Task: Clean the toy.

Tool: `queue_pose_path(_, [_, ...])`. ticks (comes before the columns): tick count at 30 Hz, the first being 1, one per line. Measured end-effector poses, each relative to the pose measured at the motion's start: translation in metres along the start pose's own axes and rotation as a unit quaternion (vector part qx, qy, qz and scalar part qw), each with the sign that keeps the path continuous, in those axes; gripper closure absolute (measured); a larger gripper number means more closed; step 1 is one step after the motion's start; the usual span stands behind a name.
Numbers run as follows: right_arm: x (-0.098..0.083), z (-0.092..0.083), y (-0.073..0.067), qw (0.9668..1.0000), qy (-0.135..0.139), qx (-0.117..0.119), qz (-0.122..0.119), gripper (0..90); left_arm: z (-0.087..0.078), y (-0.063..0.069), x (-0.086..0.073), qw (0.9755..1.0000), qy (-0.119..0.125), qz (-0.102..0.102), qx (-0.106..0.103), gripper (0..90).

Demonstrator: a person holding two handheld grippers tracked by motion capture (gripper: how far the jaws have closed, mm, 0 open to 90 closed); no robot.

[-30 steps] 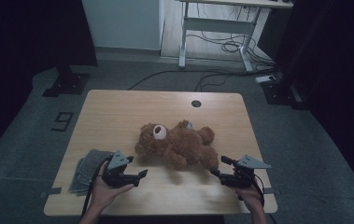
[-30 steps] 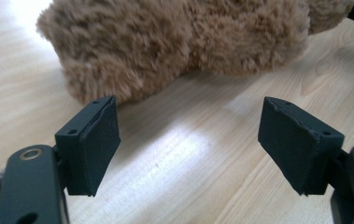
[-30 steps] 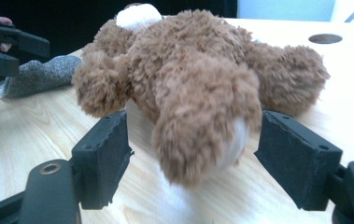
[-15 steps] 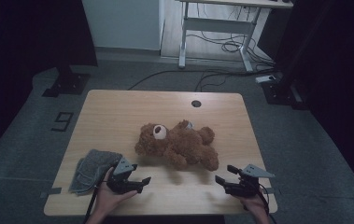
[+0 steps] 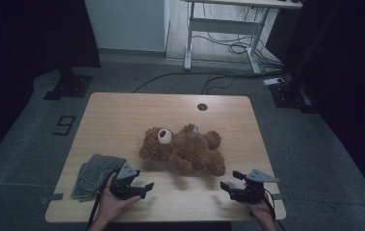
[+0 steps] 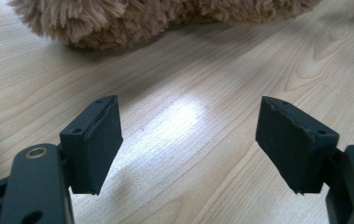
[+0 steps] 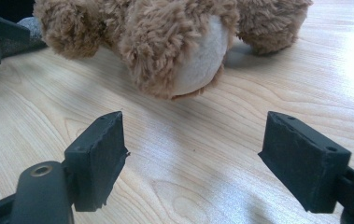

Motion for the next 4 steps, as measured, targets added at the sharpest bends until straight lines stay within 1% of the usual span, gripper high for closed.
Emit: queue_pose_path(4, [-0.0002,0.0005,0.0009,1.0000,0.000,0.002,-0.003,20.4,0.0006,-0.0005,-0.0003,1.0000,-0.001,0.001,0.002,22.6])
Point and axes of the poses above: each handheld gripper's, and its own axes: z roughly forward along the jaws, x roughly out of its top, y roughly to its right, the point moved 6 cm from there along z, roughly forward along the jaws, and after that the axes turned 11 degrees about -x, right-handed, at the moved point
